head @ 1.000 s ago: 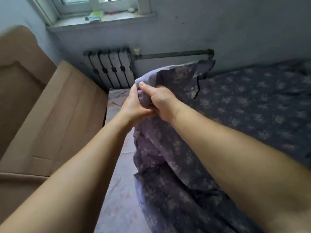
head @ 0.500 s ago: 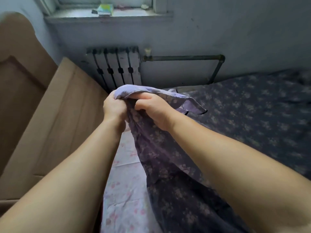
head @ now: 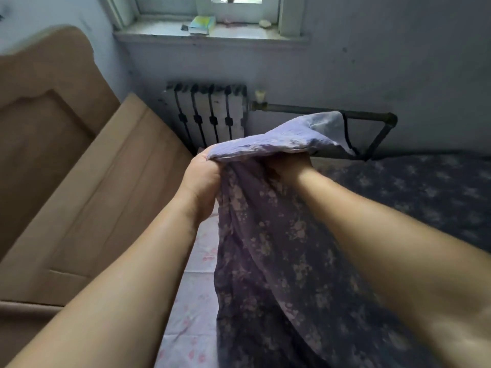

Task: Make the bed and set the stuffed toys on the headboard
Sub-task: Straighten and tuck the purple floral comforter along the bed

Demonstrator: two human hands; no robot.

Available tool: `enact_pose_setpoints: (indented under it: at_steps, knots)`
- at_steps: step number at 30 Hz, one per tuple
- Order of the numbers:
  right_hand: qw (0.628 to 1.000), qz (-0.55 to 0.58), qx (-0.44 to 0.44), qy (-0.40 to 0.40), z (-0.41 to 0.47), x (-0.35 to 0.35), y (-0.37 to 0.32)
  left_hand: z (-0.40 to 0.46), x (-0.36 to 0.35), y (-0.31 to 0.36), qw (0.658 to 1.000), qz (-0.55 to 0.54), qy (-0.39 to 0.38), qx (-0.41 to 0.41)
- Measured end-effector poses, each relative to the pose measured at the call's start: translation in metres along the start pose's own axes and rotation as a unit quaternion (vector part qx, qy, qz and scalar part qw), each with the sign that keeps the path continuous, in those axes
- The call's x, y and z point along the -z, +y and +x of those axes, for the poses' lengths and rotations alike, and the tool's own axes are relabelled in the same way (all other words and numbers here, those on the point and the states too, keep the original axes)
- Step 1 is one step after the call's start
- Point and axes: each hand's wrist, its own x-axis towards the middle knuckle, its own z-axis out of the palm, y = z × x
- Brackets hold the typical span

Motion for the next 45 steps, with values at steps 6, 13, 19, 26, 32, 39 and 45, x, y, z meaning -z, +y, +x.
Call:
enact_pose_setpoints:
  at_steps: [6, 13, 19, 26, 32, 39, 45]
  knots:
    - [0.988, 0.042, 0.082, -0.120, 0.032, 0.016, 0.018, 0.029, -0.046, -0.001, 0.997, -0.069, 0.037, 0.026]
    - [0.983, -0.054, 0.103, -0.139, 0.059, 0.026, 0.050, 0.052, -0.063, -0.004, 0.983, -0.135, 0.038, 0.121]
    - [0.934, -0.243, 0.089, -0.247, 0.065, 0.017, 0.057, 0.076, -0.035, -0.010, 0.975, -0.177, -0.026, 0.129]
    - [0.849, -0.464, -0.053, -0.245, 0.106, 0.001, 0.091, 0.142, 0.017, -0.027, 0.957, -0.228, -0.070, 0.162]
    - [0.944, -0.317, -0.081, 0.042, 0.148, -0.021, 0.083, 0.212, 0.076, -0.055, 0.949, -0.260, -0.052, 0.171]
    - [0.948, -0.108, -0.093, 0.286, 0.197, -0.040, 0.057, 0.255, 0.116, -0.085, 0.978, -0.016, -0.122, 0.169]
    - [0.948, -0.109, -0.039, 0.295, 0.228, -0.054, 0.039, 0.280, 0.117, -0.104, 0.990, 0.100, 0.020, 0.094]
